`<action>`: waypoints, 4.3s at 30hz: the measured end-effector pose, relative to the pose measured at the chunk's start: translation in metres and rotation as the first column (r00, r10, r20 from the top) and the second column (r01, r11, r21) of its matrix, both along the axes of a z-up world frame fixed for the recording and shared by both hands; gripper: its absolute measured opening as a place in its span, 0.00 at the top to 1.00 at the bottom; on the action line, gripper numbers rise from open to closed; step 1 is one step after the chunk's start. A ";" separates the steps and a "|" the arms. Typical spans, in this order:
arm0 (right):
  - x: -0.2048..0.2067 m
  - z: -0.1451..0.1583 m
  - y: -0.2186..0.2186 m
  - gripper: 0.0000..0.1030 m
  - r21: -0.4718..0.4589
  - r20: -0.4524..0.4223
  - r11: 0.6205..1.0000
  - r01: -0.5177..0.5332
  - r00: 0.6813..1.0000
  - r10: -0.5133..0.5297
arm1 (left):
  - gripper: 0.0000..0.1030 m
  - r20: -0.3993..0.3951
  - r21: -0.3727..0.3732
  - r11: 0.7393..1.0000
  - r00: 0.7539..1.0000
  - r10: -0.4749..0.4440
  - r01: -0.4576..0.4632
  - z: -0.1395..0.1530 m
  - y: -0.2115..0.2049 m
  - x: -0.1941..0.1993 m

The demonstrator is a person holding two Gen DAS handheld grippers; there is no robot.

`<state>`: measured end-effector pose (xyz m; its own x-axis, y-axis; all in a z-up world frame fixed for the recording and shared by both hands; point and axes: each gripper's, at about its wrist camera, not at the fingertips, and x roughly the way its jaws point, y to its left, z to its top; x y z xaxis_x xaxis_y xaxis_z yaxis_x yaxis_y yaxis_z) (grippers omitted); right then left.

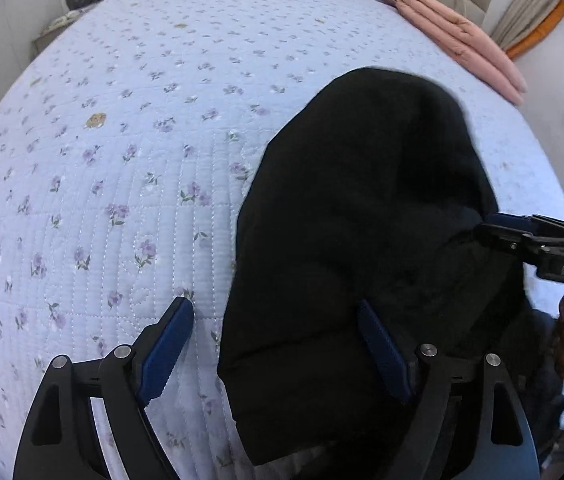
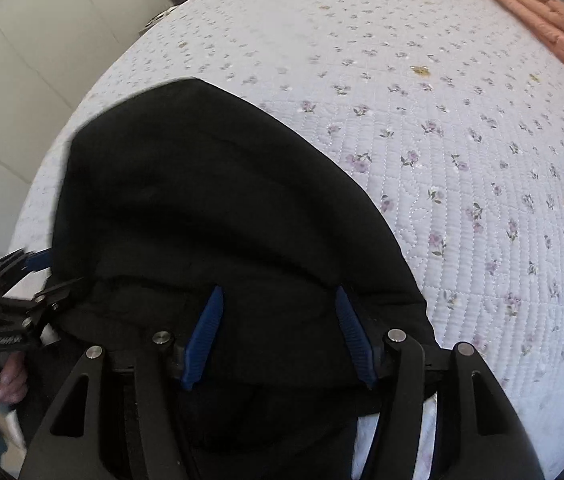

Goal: Fold large clothes

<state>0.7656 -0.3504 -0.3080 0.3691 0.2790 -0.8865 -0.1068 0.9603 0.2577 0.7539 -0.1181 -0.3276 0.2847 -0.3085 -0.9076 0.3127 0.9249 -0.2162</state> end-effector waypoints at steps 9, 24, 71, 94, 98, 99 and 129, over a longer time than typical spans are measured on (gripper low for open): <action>0.003 0.027 -0.085 0.28 0.176 0.028 0.979 0.106 0.993 -0.113 | 0.17 -0.022 -0.148 0.989 1.000 0.009 -0.013 0.025 0.014 0.036; -0.027 -0.024 -0.088 0.83 0.385 -0.026 0.919 0.086 0.996 -0.083 | 0.82 0.084 -0.094 0.988 0.989 -0.119 0.126 0.034 -0.062 0.067; -0.351 0.123 0.024 0.87 -0.190 0.346 0.982 -0.020 0.934 0.086 | 0.82 0.424 0.214 0.945 0.848 -0.317 0.247 0.189 -0.070 -0.252; -0.360 0.129 0.024 0.47 0.068 0.176 0.995 0.072 0.981 -0.083 | 0.53 0.304 -0.039 0.993 0.948 -0.090 0.107 0.191 -0.040 -0.263; -0.352 0.090 0.060 0.47 0.059 0.082 0.997 0.045 0.995 -0.050 | 0.53 0.181 -0.038 0.982 0.968 -0.173 0.182 0.141 -0.075 -0.275; -0.356 0.076 0.065 0.47 0.056 0.046 0.998 0.033 0.998 -0.035 | 0.53 0.148 -0.029 0.982 0.972 -0.183 0.189 0.126 -0.078 -0.285; -0.294 -0.037 0.129 0.48 -0.063 -0.016 0.998 0.018 1.000 -0.019 | 0.51 -0.047 -0.181 0.975 0.989 -0.138 0.127 0.017 -0.058 -0.329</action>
<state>0.4712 -0.2216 -0.3454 0.3592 0.2154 -0.9081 -0.0848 0.9765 0.1981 0.4253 -0.1762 -0.3109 0.1782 -0.4972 -0.8491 0.4117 0.8215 -0.3946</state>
